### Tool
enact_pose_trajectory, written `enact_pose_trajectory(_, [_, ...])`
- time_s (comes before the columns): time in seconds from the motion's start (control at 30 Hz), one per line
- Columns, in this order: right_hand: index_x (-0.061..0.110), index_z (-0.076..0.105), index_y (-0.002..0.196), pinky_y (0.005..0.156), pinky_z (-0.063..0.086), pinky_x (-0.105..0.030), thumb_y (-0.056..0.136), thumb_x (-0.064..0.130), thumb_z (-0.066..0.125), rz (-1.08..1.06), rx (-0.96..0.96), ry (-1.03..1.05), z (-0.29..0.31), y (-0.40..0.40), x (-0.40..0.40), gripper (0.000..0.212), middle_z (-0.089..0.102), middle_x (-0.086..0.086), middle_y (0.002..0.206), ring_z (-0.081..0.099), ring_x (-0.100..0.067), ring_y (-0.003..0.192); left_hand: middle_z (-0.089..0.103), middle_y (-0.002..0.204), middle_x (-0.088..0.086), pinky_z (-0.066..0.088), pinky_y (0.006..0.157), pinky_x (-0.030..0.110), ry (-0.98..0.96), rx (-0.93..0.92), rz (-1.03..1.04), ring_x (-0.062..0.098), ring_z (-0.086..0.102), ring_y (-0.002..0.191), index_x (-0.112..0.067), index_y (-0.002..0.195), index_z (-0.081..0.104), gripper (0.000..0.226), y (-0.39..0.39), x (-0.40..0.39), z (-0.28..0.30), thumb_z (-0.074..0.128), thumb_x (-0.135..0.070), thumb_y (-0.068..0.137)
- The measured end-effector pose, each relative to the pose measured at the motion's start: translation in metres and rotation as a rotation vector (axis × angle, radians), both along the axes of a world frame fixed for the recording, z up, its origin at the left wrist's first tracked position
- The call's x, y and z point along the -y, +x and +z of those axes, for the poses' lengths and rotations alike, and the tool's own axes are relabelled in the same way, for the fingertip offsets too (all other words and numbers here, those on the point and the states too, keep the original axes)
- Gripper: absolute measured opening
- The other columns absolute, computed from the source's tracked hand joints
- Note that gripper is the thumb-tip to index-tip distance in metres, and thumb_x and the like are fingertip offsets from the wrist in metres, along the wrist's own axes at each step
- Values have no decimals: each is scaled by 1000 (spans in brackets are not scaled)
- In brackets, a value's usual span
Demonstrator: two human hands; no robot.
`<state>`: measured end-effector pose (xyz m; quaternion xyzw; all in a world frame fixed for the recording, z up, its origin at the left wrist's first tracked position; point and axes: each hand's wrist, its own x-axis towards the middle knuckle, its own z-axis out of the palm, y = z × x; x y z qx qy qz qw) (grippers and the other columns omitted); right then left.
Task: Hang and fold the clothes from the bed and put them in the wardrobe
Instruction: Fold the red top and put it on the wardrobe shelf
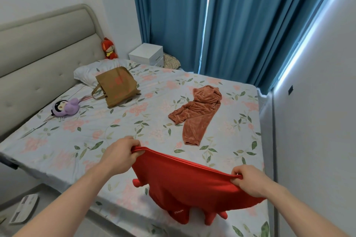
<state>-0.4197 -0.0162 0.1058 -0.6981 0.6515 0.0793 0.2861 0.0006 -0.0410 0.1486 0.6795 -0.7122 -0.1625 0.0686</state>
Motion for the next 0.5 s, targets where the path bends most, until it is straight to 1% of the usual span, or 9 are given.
enact_pose_trajectory(0.03, [33, 67, 91, 84, 51, -28, 96, 38, 60, 13, -28, 56, -3, -2, 3, 10, 67, 10, 99, 62, -12, 92, 57, 83, -8, 46, 65, 35, 41, 12, 10, 10, 55, 74, -28, 73, 58, 30, 1, 4, -4, 59, -47, 97])
enact_pose_trajectory(0.1, [27, 70, 97, 86, 52, -30, 98, 36, 57, -1, -80, 115, -11, -7, 10, 16, 68, 5, 103, 64, -14, 94, 58, 74, -5, 43, 62, 34, 140, -34, 30, 15, 55, 68, -22, 71, 59, 34, 3, 11, -11, 61, -44, 97])
enact_pose_trajectory(0.17, [23, 67, 96, 86, 51, -32, 101, 36, 51, -33, -117, 108, -18, -10, 15, 21, 67, 3, 102, 64, -18, 95, 58, 68, -2, 40, 61, 33, 214, -96, 30, 17, 53, 64, -17, 73, 61, 33, 3, 18, -15, 62, -39, 97])
enact_pose_trajectory(0.23, [25, 61, 94, 86, 49, -33, 103, 37, 46, -63, -133, 87, -23, -12, 19, 21, 65, 1, 104, 61, -19, 96, 61, 71, -3, 40, 61, 31, 243, -78, 8, 16, 55, 67, -17, 78, 65, 27, 3, 27, -17, 62, -35, 98])
enact_pose_trajectory(0.3, [21, 62, 99, 88, 50, -34, 104, 33, 44, -96, -132, 73, -28, -12, 25, 22, 68, -2, 111, 62, -22, 99, 65, 77, -4, 41, 62, 29, 265, -9, -18, 15, 58, 72, -21, 83, 67, 21, 4, 36, -20, 61, -35, 98])
enact_pose_trajectory(0.33, [20, 63, 101, 86, 51, -34, 103, 29, 44, -113, -132, 69, -29, -11, 30, 20, 68, -3, 110, 64, -24, 100, 64, 78, -6, 41, 63, 29, 280, 30, -26, 15, 58, 74, -24, 83, 67, 20, 6, 40, -21, 60, -35, 99])
enact_pose_trajectory(0.4, [19, 61, 98, 76, 53, -32, 98, 18, 45, -153, -122, 72, -27, -8, 41, 17, 69, -4, 102, 68, -26, 93, 63, 77, -8, 42, 64, 29, 297, 108, -24, 15, 58, 75, -28, 81, 64, 22, 8, 49, -23, 58, -38, 99])
enact_pose_trajectory(0.47, [18, 58, 92, 60, 54, -31, 95, 8, 41, -239, -55, 58, -21, -5, 55, 20, 68, -5, 88, 70, -25, 73, 62, 75, -8, 43, 65, 30, 292, 174, -6, 17, 59, 77, -28, 75, 60, 28, 8, 59, -21, 57, -41, 100])
enact_pose_trajectory(0.5, [16, 59, 92, 55, 55, -32, 95, 3, 38, -317, 4, 43, -17, -5, 64, 25, 68, -7, 81, 69, -25, 63, 60, 73, -9, 42, 64, 30, 288, 189, 5, 17, 58, 76, -28, 71, 57, 32, 7, 65, -18, 57, -41, 100])
